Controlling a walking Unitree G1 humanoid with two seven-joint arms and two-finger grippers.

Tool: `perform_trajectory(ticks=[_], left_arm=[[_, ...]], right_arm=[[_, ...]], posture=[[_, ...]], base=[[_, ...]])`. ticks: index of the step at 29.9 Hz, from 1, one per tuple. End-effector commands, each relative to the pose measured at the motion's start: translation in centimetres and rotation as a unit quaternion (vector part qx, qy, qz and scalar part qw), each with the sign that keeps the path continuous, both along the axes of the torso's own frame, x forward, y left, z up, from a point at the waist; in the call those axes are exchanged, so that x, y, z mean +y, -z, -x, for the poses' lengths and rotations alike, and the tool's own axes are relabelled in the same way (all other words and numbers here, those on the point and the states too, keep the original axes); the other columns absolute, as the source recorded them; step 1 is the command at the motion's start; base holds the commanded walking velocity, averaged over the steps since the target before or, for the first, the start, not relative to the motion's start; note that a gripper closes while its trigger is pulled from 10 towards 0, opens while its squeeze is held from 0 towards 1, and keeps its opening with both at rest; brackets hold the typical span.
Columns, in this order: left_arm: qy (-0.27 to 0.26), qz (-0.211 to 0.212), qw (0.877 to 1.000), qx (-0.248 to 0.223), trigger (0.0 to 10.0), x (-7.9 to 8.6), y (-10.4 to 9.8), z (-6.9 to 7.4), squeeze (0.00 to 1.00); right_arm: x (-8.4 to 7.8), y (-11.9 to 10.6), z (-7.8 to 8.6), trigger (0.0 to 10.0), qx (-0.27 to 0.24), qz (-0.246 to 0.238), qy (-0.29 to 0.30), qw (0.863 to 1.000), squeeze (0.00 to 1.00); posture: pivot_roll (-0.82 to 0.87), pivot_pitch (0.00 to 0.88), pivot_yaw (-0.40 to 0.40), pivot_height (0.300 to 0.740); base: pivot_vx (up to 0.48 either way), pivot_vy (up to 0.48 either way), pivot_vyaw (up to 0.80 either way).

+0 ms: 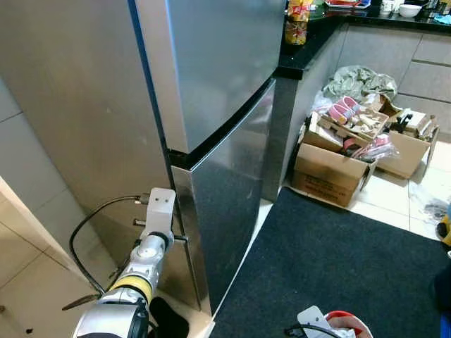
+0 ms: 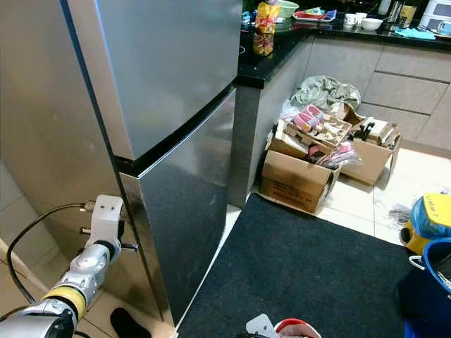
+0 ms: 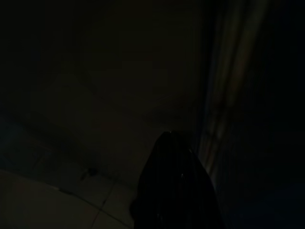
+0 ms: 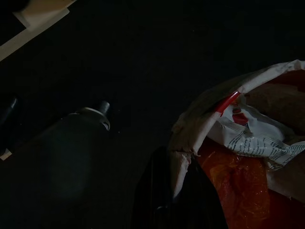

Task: Restocking fridge

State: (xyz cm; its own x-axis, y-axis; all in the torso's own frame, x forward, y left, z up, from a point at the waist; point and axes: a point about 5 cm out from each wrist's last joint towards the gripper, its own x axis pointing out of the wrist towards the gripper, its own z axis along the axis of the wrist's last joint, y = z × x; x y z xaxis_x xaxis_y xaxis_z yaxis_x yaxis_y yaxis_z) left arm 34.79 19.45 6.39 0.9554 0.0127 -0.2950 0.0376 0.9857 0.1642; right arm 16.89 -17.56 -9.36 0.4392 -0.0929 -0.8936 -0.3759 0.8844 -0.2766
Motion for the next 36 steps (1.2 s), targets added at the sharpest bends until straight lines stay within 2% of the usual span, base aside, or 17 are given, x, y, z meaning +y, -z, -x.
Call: perform_trajectory(ticks=[1, 5, 9, 17, 18, 19, 20, 21, 23, 25, 27, 31, 36], left_arm=[[-0.009, -0.006, 1.000, -0.001, 10.0, 0.6, -0.6, -0.4, 0.00], [-0.002, 0.013, 1.000, -0.011, 10.0, 0.4, -1.4, -1.0, 0.00], [0.044, 0.045, 0.998, -0.025, 10.0, -0.7, -2.3, -1.6, 0.00], [0.110, 0.064, 0.991, -0.050, 10.0, -2.2, -3.7, -2.2, 0.00], [0.149, 0.082, 0.984, -0.049, 10.0, -2.9, -3.9, -2.2, 0.00], [0.149, 0.082, 0.984, -0.049, 10.0, -2.9, -3.9, -2.2, 0.00], [0.193, 0.092, 0.976, -0.044, 10.0, -3.7, -3.8, -2.1, 0.00], [0.193, 0.092, 0.976, -0.044, 10.0, -3.7, -3.8, -2.1, 0.00], [0.260, 0.096, 0.961, -0.026, 10.0, -4.7, -3.4, -1.6, 0.00], [0.260, 0.096, 0.961, -0.026, 10.0, -4.7, -3.4, -1.6, 0.00], [0.288, 0.096, 0.953, -0.015, 10.0, -5.1, -3.0, -1.2, 0.00], [0.311, 0.110, 0.944, -0.010, 10.0, -5.5, -3.0, -1.1, 0.00], [0.267, 0.074, 0.960, -0.038, 10.0, -5.5, -3.5, -1.7, 0.00]], right_arm=[[0.1, 0.0, 0.0, 10.0, -0.013, 0.002, 0.000, 1.000, 0.00], [0.1, 0.0, 0.1, 10.0, -0.013, 0.002, 0.001, 1.000, 0.00], [0.2, 0.1, 0.3, 10.0, -0.013, 0.003, 0.000, 1.000, 0.00], [0.4, 0.2, 0.5, 10.0, -0.013, 0.004, -0.002, 1.000, 0.00], [0.5, 0.2, 0.6, 10.0, -0.014, 0.004, -0.002, 1.000, 0.00], [0.5, 0.2, 0.6, 10.0, -0.014, 0.004, -0.002, 1.000, 0.00], [0.5, 0.3, 0.7, 10.0, -0.014, 0.004, 0.000, 1.000, 0.00], [0.5, 0.3, 0.7, 10.0, -0.014, 0.004, 0.000, 1.000, 0.00], [0.6, 0.3, 0.7, 10.0, -0.012, 0.004, 0.000, 1.000, 0.00], [0.6, 0.3, 0.7, 10.0, -0.012, 0.004, 0.000, 1.000, 0.00], [0.7, 0.3, 0.8, 10.0, -0.011, 0.004, -0.001, 1.000, 0.00], [0.8, 0.4, 0.8, 10.0, -0.010, 0.005, -0.004, 1.000, 0.00], [0.8, 0.3, 0.8, 10.0, -0.011, 0.010, -0.012, 1.000, 0.00]], posture=[[-0.05, 0.073, -0.003, 0.740], [-0.05, 0.076, -0.002, 0.740], [-0.06, 0.077, 0.004, 0.740], [-0.06, 0.079, 0.013, 0.740], [-0.06, 0.077, 0.017, 0.740], [-0.06, 0.077, 0.017, 0.740], [-0.07, 0.077, 0.020, 0.740], [-0.07, 0.077, 0.020, 0.740], [-0.06, 0.079, 0.019, 0.740], [-0.06, 0.079, 0.019, 0.740], [-0.06, 0.080, 0.016, 0.740], [-0.07, 0.081, 0.013, 0.740], [-0.07, 0.081, 0.013, 0.740]], base=[[0.000, 0.000, 0.00], [0.000, 0.000, 0.00], [0.000, 0.000, 0.00], [0.000, 0.000, 0.00], [0.000, 0.000, 0.00], [0.000, 0.000, 0.00], [0.000, 0.000, 0.00], [0.000, 0.000, 0.00], [0.000, 0.000, 0.00], [0.000, 0.000, 0.00], [0.000, 0.000, 0.00], [0.000, 0.000, 0.00], [0.000, 0.000, 0.00]])
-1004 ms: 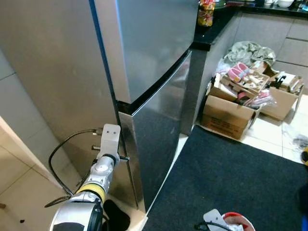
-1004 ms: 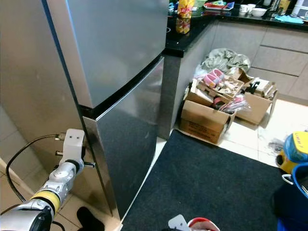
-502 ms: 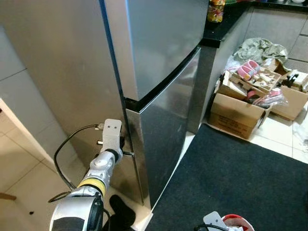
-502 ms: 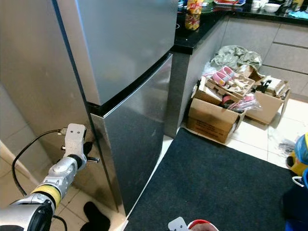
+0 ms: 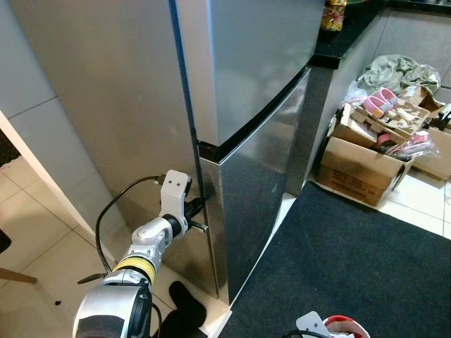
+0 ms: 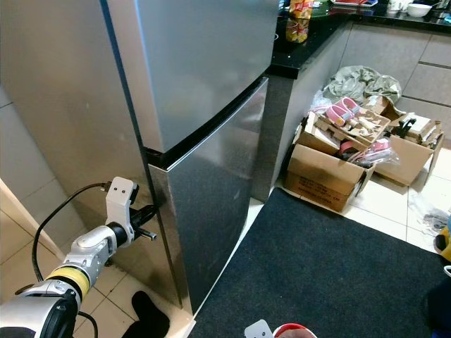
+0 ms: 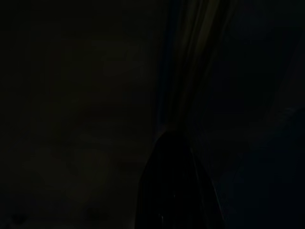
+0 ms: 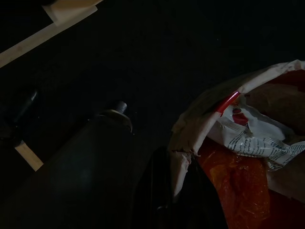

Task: Restocking fridge

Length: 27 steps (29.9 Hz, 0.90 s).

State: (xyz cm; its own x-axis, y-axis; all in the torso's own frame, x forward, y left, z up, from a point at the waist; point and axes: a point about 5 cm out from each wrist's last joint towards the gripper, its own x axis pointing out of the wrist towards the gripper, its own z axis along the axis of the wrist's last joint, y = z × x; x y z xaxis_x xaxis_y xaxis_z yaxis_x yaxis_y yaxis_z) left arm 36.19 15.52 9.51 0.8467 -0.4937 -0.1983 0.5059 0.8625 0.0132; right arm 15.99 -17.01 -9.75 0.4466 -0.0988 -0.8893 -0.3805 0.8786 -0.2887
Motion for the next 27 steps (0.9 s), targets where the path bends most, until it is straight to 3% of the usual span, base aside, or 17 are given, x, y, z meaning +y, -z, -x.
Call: perform_trajectory(ticks=[1, 2, 3, 4, 6, 7, 10, 14, 16, 17, 20, 21, 22, 23, 25, 26, 27], left_arm=[[0.019, -0.004, 1.000, -0.017, 10.0, -1.7, -0.6, -0.4, 0.00], [0.022, 0.006, 1.000, -0.018, 10.0, -1.9, -0.9, -0.5, 0.00], [0.026, 0.013, 0.999, -0.017, 10.0, -2.2, -1.0, -0.5, 0.29], [0.038, 0.026, 0.999, -0.014, 10.0, -2.7, -1.2, -0.6, 0.83], [0.041, 0.029, 0.999, -0.013, 10.0, -2.8, -1.2, -0.6, 0.83], [0.056, 0.034, 0.998, -0.009, 10.0, -3.3, -1.3, -0.6, 1.00], [0.098, 0.043, 0.994, 0.004, 10.0, -4.6, -1.3, -0.4, 1.00], [0.199, 0.057, 0.977, 0.039, 10.0, -7.2, -0.5, 0.7, 1.00], [0.294, 0.070, 0.950, 0.072, 10.0, -9.5, -0.1, 2.0, 1.00], [0.327, 0.070, 0.940, 0.072, 10.0, -10.5, -0.1, 2.4, 0.55], [0.345, 0.070, 0.933, 0.071, 10.0, -11.2, -0.2, 2.7, 0.55], [0.384, 0.092, 0.916, 0.070, 10.0, -12.7, -0.7, 3.2, 0.00], [0.439, 0.129, 0.887, 0.065, 10.0, -14.8, -1.7, 4.1, 0.00], [0.439, 0.129, 0.887, 0.065, 10.0, -14.8, -1.7, 4.1, 0.00], [0.525, 0.192, 0.828, 0.048, 10.0, -18.3, -3.9, 5.9, 0.00], [0.525, 0.192, 0.828, 0.048, 10.0, -18.3, -3.9, 5.9, 0.00], [0.556, 0.214, 0.803, 0.036, 10.0, -19.6, -5.0, 6.8, 0.00]], right_arm=[[0.2, -0.1, -0.1, 10.0, -0.008, 0.005, -0.008, 1.000, 0.00], [0.2, -0.1, -0.1, 10.0, -0.008, 0.006, -0.008, 1.000, 0.00], [0.2, -0.1, -0.1, 10.0, -0.008, 0.007, -0.009, 1.000, 0.00], [0.2, -0.1, -0.1, 10.0, -0.008, 0.008, -0.009, 1.000, 0.00], [0.2, -0.1, -0.1, 10.0, -0.008, 0.008, -0.009, 1.000, 0.00], [0.1, 0.0, -0.1, 10.0, -0.008, 0.008, -0.009, 1.000, 0.00], [0.1, 0.0, -0.1, 10.0, -0.008, 0.008, -0.008, 1.000, 0.00], [-0.1, 0.0, 0.0, 10.0, -0.005, 0.006, -0.007, 1.000, 0.00], [-0.1, 0.0, 0.0, 10.0, -0.003, 0.002, -0.009, 1.000, 0.00], [-0.2, 0.0, 0.0, 10.0, -0.003, 0.002, -0.009, 1.000, 0.00], [-0.2, 0.0, 0.0, 10.0, -0.003, 0.002, -0.009, 1.000, 0.00], [-0.3, 0.0, 0.0, 10.0, -0.002, 0.003, -0.010, 1.000, 0.00], [-0.3, -0.1, -0.1, 10.0, -0.002, 0.003, -0.011, 1.000, 0.00], [-0.3, -0.1, -0.1, 10.0, -0.002, 0.003, -0.011, 1.000, 0.00], [-0.4, -0.1, -0.2, 10.0, -0.002, 0.003, -0.014, 1.000, 0.00], [-0.4, -0.1, -0.2, 10.0, -0.002, 0.003, -0.014, 1.000, 0.00], [-0.5, -0.1, -0.2, 10.0, -0.002, 0.004, -0.016, 1.000, 0.00]], posture=[[-0.07, 0.089, 0.014, 0.740], [-0.07, 0.089, 0.014, 0.740], [-0.08, 0.090, 0.016, 0.740], [-0.08, 0.090, 0.016, 0.740], [-0.08, 0.090, 0.016, 0.740], [-0.08, 0.090, 0.019, 0.740], [-0.08, 0.091, 0.022, 0.740], [-0.08, 0.088, 0.023, 0.740], [-0.08, 0.083, 0.024, 0.740], [-0.08, 0.083, 0.024, 0.740], [-0.07, 0.080, 0.024, 0.740], [-0.07, 0.078, 0.020, 0.740], [-0.07, 0.076, 0.017, 0.740], [-0.07, 0.076, 0.017, 0.740], [-0.07, 0.068, 0.014, 0.740], [-0.07, 0.068, 0.014, 0.740], [-0.07, 0.067, 0.014, 0.740]], base=[[0.000, 0.000, 0.00], [0.000, 0.000, 0.00], [0.000, 0.000, 0.00], [0.000, 0.000, 0.00], [0.000, 0.000, 0.00], [0.000, 0.000, 0.00], [0.000, 0.000, 0.00], [0.000, 0.000, 0.00], [0.000, 0.000, 0.00], [0.000, 0.000, 0.00], [0.000, 0.000, 0.00], [0.000, 0.000, 0.00], [0.000, 0.000, 0.00], [0.000, 0.000, 0.00], [0.000, 0.000, 0.00], [0.000, 0.000, 0.00], [0.000, 0.000, 0.00]])
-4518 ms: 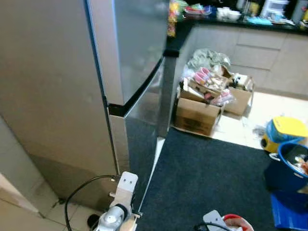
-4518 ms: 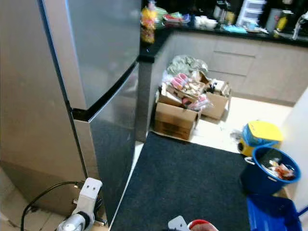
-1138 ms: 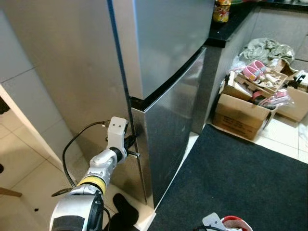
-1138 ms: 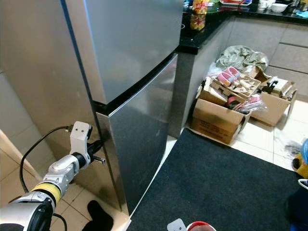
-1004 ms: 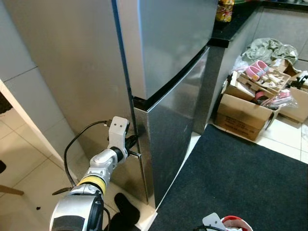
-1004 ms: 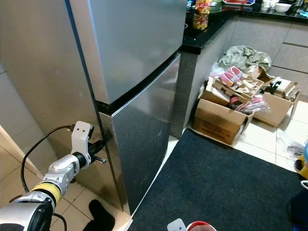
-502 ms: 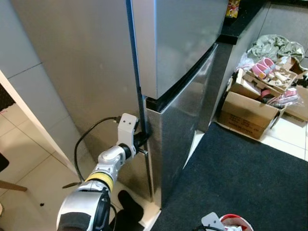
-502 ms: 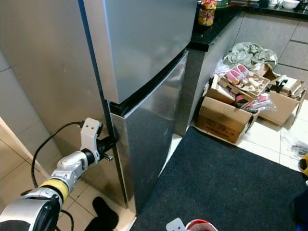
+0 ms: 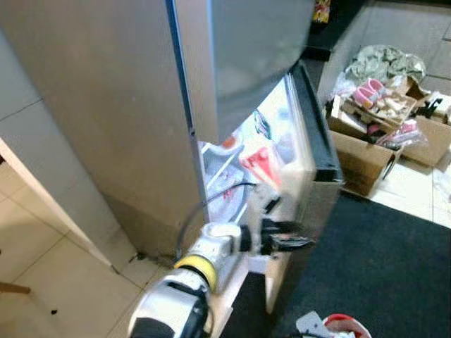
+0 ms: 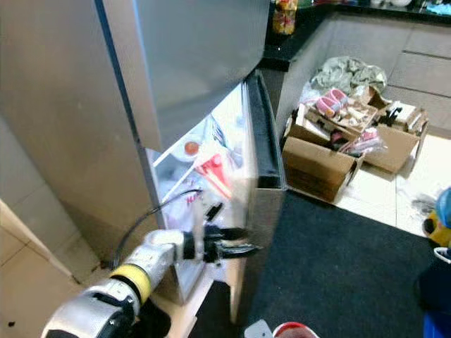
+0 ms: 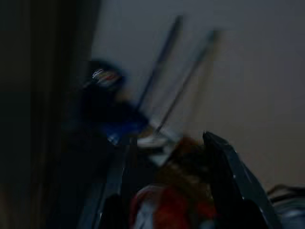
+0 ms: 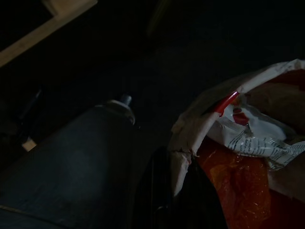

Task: Restocking fridge

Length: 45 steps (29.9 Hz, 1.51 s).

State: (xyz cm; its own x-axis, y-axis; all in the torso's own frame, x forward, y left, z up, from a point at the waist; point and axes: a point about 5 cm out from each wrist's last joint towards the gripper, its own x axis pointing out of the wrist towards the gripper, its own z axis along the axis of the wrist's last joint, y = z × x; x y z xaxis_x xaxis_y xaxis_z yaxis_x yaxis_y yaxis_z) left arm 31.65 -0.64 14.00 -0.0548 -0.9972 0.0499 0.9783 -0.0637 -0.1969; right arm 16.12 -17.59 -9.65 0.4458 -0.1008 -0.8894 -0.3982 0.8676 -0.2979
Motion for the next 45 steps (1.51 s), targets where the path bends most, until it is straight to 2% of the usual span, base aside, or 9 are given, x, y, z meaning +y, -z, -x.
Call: perform_trajectory(ticks=[1, 11, 15, 20, 28, 29, 30, 36, 45], left_arm=[[0.061, 0.058, 0.996, 0.021, 10.0, -3.6, -0.6, 2.3, 0.00], [-0.104, -0.045, 0.993, -0.012, 10.0, 1.7, 3.4, 0.1, 0.00], [-0.186, -0.150, 0.971, -0.023, 10.0, 5.4, 6.4, 0.2, 0.00], [-0.343, -0.242, 0.907, -0.022, 10.0, 10.0, 9.6, 0.0, 0.00], [-0.496, -0.256, 0.828, 0.049, 10.0, 14.0, 13.1, 2.0, 0.00], [-0.555, -0.293, 0.773, 0.094, 10.0, 16.2, 15.7, 4.2, 0.00], [-0.570, -0.303, 0.756, 0.108, 10.0, 16.8, 16.4, 4.9, 0.00], [-0.600, -0.334, 0.711, 0.149, 10.0, 17.8, 18.5, 7.5, 0.00], [-0.613, -0.358, 0.692, 0.131, 10.0, 17.6, 19.5, 9.0, 0.00]], right_arm=[[0.1, -0.1, -0.1, 10.0, -0.004, -0.002, -0.007, 1.000, 0.00], [0.1, -0.1, -0.3, 10.0, -0.005, 0.000, -0.011, 1.000, 0.00], [0.1, -0.1, -0.3, 10.0, -0.005, -0.001, -0.015, 1.000, 0.00], [0.2, -0.2, -0.5, 10.0, -0.015, 0.001, -0.028, 0.999, 0.00], [0.1, -0.3, -0.6, 10.0, -0.033, -0.007, -0.022, 0.999, 0.00], [0.1, -0.3, -0.6, 10.0, -0.036, -0.012, -0.025, 0.999, 0.00], [0.1, -0.4, -0.6, 10.0, -0.037, -0.013, -0.026, 0.999, 0.00], [-1.8, -1.0, -1.6, 10.0, -0.043, -0.001, -0.059, 0.997, 0.00], [-4.5, -2.3, -3.0, 10.0, -0.052, 0.011, -0.098, 0.994, 0.00]], posture=[[-0.07, 0.066, 0.014, 0.740], [-0.06, 0.046, 0.011, 0.740], [-0.05, 0.036, 0.006, 0.740], [-0.05, 0.030, 0.002, 0.740], [-0.04, 0.005, -0.014, 0.740], [-0.03, 0.000, -0.020, 0.740], [-0.03, 0.000, -0.020, 0.740], [-0.03, 0.000, -0.025, 0.740], [-0.02, 0.000, -0.035, 0.740]], base=[[0.000, 0.000, 0.00], [0.000, 0.000, 0.00], [0.000, 0.000, 0.00], [0.000, 0.000, 0.00], [0.000, 0.000, 0.00], [0.000, 0.000, 0.00], [0.000, 0.000, 0.00], [0.000, 0.000, 0.00], [0.000, 0.000, 0.18]])
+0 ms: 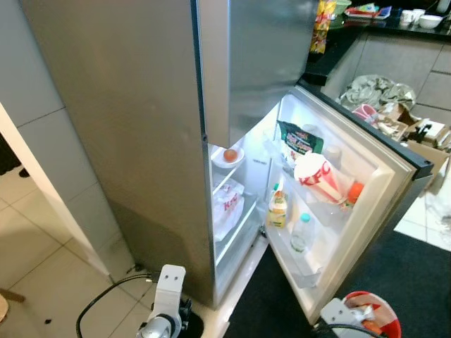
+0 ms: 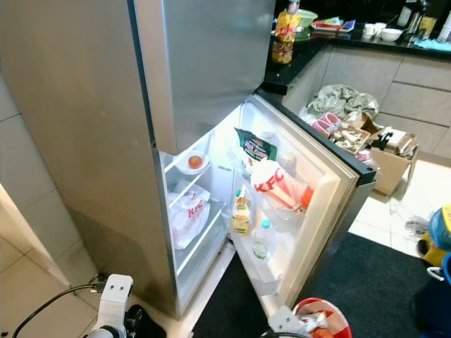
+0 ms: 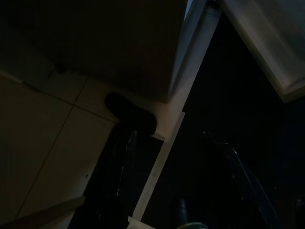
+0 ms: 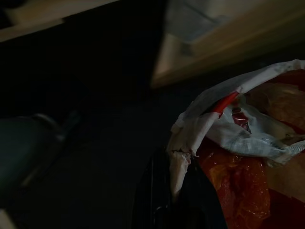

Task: Restocking fridge

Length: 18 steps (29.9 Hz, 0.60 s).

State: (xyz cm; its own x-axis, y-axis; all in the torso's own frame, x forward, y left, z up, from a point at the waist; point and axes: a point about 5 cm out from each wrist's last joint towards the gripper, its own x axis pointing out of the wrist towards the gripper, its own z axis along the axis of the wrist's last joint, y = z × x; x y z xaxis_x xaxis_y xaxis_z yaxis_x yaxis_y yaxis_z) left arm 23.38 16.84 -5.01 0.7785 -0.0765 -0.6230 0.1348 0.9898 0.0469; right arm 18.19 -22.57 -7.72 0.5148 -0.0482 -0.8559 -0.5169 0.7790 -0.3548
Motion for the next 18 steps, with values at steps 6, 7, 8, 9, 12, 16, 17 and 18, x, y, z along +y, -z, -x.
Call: perform_trajectory(ticks=[6, 7, 8, 9, 12, 16, 17, 18], left_arm=[[0.011, -0.021, 1.000, 0.002, 10.0, -0.5, 0.3, 0.4, 0.00], [0.020, -0.020, 1.000, -0.004, 10.0, -0.7, 0.1, 0.0, 0.00], [0.023, -0.020, 1.000, -0.005, 10.0, -0.8, 0.0, -0.1, 0.00], [0.027, -0.022, 0.999, -0.004, 10.0, -0.9, 0.0, -0.1, 0.00], [0.034, -0.031, 0.999, -0.009, 10.0, -1.0, -0.1, -0.2, 0.00], [0.037, -0.028, 0.999, -0.009, 10.0, -1.0, -0.1, -0.3, 0.00], [0.038, -0.032, 0.999, -0.009, 10.0, -1.0, -0.1, -0.3, 0.00], [0.038, -0.035, 0.999, -0.011, 10.0, -1.0, -0.2, -0.3, 0.00]], right_arm=[[0.7, -0.5, -1.0, 10.0, -0.023, -0.008, -0.025, 0.999, 0.00], [0.7, -0.4, -0.9, 10.0, -0.023, -0.009, -0.026, 0.999, 0.00], [0.7, -0.4, -0.9, 10.0, -0.023, -0.009, -0.026, 0.999, 0.00], [0.7, -0.4, -0.8, 10.0, -0.022, -0.010, -0.026, 0.999, 0.00], [0.6, -0.4, -0.8, 10.0, -0.022, -0.010, -0.025, 0.999, 0.00], [0.5, -0.4, -0.7, 10.0, -0.021, -0.010, -0.024, 0.999, 0.00], [0.5, -0.4, -0.7, 10.0, -0.020, -0.010, -0.024, 0.999, 0.00], [0.4, -0.4, -0.6, 10.0, -0.019, -0.009, -0.024, 0.999, 0.00]], posture=[[-0.03, 0.000, -0.024, 0.740], [-0.03, 0.000, -0.021, 0.740], [-0.03, 0.000, -0.021, 0.740], [-0.03, 0.000, -0.021, 0.740], [-0.03, 0.000, -0.020, 0.740], [-0.03, 0.000, -0.020, 0.740], [-0.03, 0.000, -0.020, 0.740], [-0.03, 0.000, -0.020, 0.740]], base=[[0.000, 0.000, 0.80], [0.000, 0.000, 0.80], [0.000, 0.000, 0.80], [0.000, 0.000, 0.80], [0.000, 0.000, 0.80], [0.000, 0.000, 0.80], [0.000, 0.000, 0.80], [0.000, 0.000, 0.80]])
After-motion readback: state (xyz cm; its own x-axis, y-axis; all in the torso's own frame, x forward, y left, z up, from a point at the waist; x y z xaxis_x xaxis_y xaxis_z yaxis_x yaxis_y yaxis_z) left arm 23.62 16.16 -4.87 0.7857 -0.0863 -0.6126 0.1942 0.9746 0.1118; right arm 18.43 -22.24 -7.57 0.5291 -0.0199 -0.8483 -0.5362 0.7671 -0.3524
